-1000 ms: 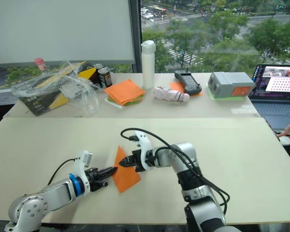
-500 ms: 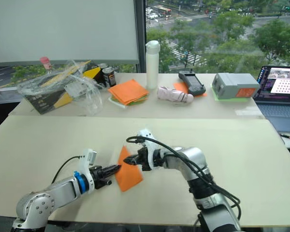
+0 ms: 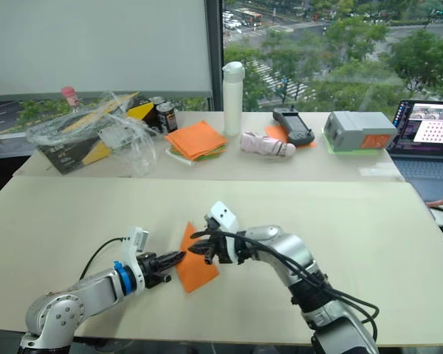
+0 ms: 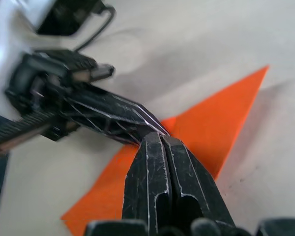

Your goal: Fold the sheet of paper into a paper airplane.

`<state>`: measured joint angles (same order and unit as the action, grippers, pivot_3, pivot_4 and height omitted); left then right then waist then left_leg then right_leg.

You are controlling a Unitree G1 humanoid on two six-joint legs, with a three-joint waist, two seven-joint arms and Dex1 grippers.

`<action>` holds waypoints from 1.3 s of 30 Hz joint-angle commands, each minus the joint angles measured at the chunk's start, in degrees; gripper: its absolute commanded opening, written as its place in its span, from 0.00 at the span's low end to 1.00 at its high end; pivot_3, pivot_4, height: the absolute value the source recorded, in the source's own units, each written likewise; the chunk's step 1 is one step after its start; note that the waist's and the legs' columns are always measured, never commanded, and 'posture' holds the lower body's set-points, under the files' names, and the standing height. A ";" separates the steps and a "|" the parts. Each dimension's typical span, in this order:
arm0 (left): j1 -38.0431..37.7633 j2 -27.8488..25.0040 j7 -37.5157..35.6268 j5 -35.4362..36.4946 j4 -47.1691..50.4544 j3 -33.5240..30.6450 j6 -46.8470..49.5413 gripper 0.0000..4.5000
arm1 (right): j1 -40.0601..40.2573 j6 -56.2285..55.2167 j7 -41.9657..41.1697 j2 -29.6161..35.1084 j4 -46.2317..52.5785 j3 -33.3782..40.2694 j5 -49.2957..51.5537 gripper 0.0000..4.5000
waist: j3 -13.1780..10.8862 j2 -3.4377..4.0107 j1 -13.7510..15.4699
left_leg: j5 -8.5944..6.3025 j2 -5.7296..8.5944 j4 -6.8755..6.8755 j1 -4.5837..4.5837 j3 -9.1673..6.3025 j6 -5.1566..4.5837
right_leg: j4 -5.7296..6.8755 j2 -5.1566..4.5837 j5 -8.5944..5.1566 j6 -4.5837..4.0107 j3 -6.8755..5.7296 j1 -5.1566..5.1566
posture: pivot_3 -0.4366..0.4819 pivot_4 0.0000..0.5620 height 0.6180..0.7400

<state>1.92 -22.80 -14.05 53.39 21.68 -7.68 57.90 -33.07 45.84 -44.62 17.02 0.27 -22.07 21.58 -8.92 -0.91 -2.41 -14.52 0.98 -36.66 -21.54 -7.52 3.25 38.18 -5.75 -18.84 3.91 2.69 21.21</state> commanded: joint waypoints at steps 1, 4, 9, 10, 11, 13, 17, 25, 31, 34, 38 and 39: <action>-1.48 -0.21 1.08 -1.61 -0.99 0.24 1.41 0.00 | -0.56 -2.64 1.59 -1.22 -1.59 1.03 -2.00 0.01 | 0.00 0.00 -0.03 | 0.00 0.00 0.00 0.00 0.00 0.00 | -0.01 0.00 0.00 0.00 0.00 0.00 | 0.48 0.27 1.00; -1.78 -0.29 1.05 -1.63 -0.81 0.12 1.41 0.00 | -1.02 -2.38 2.34 -2.10 -3.18 2.11 -2.45 0.01 | 0.00 0.00 -0.04 | 0.00 0.00 0.00 0.00 0.00 0.00 | -0.01 0.00 0.00 0.00 0.00 0.00 | 0.48 0.27 1.00; -1.80 -0.25 1.08 -1.63 -0.76 0.06 1.37 0.00 | -0.78 -3.01 1.53 -2.17 -3.54 0.92 -3.92 0.01 | 0.00 0.00 -0.05 | 0.00 0.00 0.00 0.01 -0.01 0.00 | -0.01 0.00 0.00 0.00 0.00 -0.01 | 0.48 0.27 1.00; -1.74 -0.23 1.12 -1.59 -0.72 0.03 1.41 0.00 | -0.74 -3.06 1.66 -2.46 -3.63 0.92 -4.11 0.01 | 0.00 0.00 -0.05 | 0.00 0.00 0.00 0.01 0.00 0.00 | -0.01 0.00 0.00 0.00 0.00 -0.01 | 0.48 0.27 1.00; -1.63 -0.20 1.22 -1.52 -0.70 -0.03 1.47 0.00 | -0.82 -3.03 1.96 -2.98 -3.91 0.98 -4.29 0.01 | 0.00 0.00 -0.07 | 0.00 0.00 0.00 0.02 -0.01 0.00 | -0.01 0.00 0.00 0.00 0.00 -0.01 | 0.48 0.27 1.00; -1.48 -0.17 1.30 -1.45 -0.68 -0.12 1.55 0.00 | -1.00 -3.39 2.59 -3.79 -4.60 1.16 -4.90 0.01 | 0.00 0.00 -0.10 | 0.00 0.00 0.00 0.03 0.00 0.00 | -0.01 0.00 0.00 0.00 0.00 -0.02 | 0.48 0.27 1.00; -1.39 -0.14 1.28 -1.41 -0.69 -0.14 1.58 0.00 | -2.00 -4.41 4.23 -5.76 -7.56 1.99 -6.25 0.01 | 0.00 0.00 -0.14 | 0.00 0.00 0.00 0.04 0.00 0.00 | 0.01 0.00 0.00 0.00 0.01 -0.03 | 0.48 0.27 1.00; -1.13 0.08 1.60 -1.20 -0.66 -0.24 1.74 0.00 | -4.48 -6.60 7.77 -9.55 -13.78 4.40 -8.09 0.01 | 0.00 0.01 -0.18 | 0.01 0.00 0.00 0.05 0.00 0.01 | 0.02 0.00 0.01 -0.01 0.01 -0.02 | 0.48 0.27 1.00; -1.00 0.24 1.77 -1.08 -0.63 -0.27 1.88 0.00 | -4.88 -7.28 7.99 -10.86 -15.10 3.97 -8.75 0.01 | 0.01 0.01 -0.19 | 0.01 0.00 0.00 0.06 -0.01 0.01 | 0.03 0.00 0.01 -0.02 0.01 -0.03 | 0.48 0.27 1.00; -0.96 0.35 1.85 -1.10 -0.63 -0.28 1.89 0.00 | -5.02 -7.56 8.10 -11.52 -15.90 4.08 -9.19 0.01 | 0.01 0.02 -0.19 | 0.01 0.00 0.00 0.07 0.00 0.01 | 0.04 0.00 0.01 -0.01 0.01 -0.03 | 0.48 0.27 1.00; -1.12 0.42 1.89 -1.09 -0.42 -0.35 1.97 0.00 | -5.41 -8.18 9.14 -12.64 -17.56 5.05 -9.93 0.01 | 0.01 0.02 -0.21 | 0.01 0.00 0.00 0.09 0.00 0.01 | 0.05 0.00 0.01 -0.01 0.01 -0.04 | 0.48 0.27 1.00; -1.12 0.45 1.92 -1.09 -0.41 -0.38 2.02 0.00 | -5.51 -8.29 9.16 -12.80 -17.85 5.20 -10.05 0.01 | 0.01 0.02 -0.21 | 0.01 0.00 0.00 0.09 0.00 0.01 | 0.05 0.00 0.01 -0.02 0.01 -0.04 | 0.48 0.27 1.00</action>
<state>1.86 -22.31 -13.30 53.39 21.84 -8.42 58.46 -38.32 37.51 -36.25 4.55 -16.29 -17.17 12.53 -8.91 -0.88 -2.63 -14.52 0.98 -36.66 -21.44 -7.53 3.26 38.23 -5.75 -18.83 3.89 2.70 21.17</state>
